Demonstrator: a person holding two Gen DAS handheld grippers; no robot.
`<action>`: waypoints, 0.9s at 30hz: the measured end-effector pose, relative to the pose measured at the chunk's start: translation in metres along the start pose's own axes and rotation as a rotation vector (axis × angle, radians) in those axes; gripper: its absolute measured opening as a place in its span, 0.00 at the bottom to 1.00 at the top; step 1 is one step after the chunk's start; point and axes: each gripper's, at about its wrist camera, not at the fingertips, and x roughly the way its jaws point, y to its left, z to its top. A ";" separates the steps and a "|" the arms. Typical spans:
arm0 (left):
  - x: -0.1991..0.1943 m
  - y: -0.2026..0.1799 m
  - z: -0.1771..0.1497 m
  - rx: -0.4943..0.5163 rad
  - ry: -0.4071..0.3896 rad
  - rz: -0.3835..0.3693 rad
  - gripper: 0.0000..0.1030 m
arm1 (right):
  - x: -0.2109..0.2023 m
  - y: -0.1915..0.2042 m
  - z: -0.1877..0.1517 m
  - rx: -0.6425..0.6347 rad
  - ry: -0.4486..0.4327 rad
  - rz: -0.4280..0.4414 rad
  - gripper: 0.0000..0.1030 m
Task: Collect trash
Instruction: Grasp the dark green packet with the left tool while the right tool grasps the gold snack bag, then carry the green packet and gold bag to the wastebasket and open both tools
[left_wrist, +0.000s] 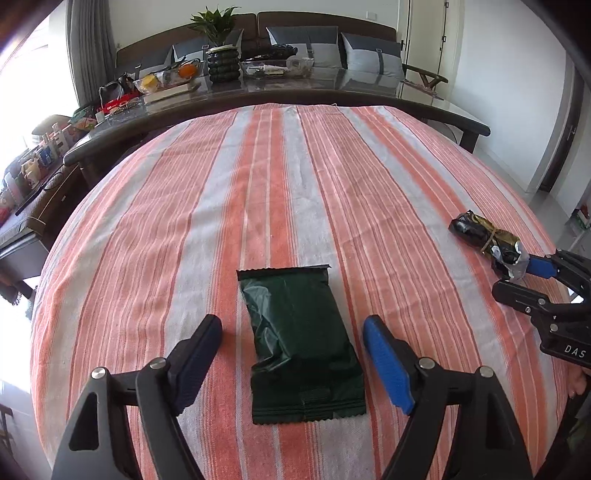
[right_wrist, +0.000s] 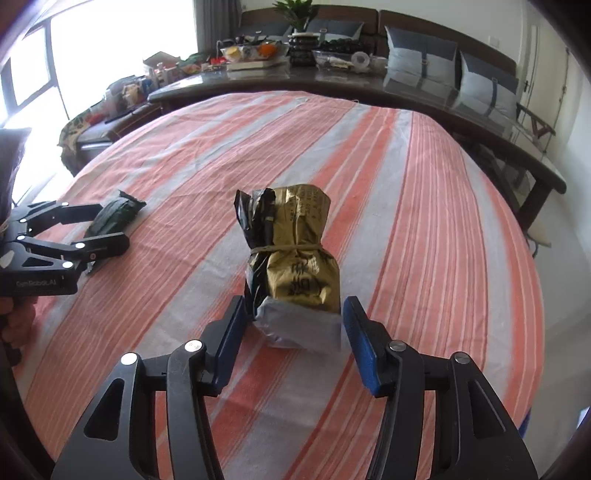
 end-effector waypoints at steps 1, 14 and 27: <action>0.000 0.000 0.001 0.000 0.001 0.000 0.79 | 0.000 0.000 -0.001 0.009 -0.006 0.001 0.57; 0.001 0.002 0.001 -0.003 0.001 -0.003 0.80 | 0.001 0.009 0.003 -0.031 0.011 0.023 0.81; -0.009 0.029 0.001 0.017 0.051 -0.187 0.80 | -0.003 -0.012 0.053 -0.015 0.212 0.101 0.82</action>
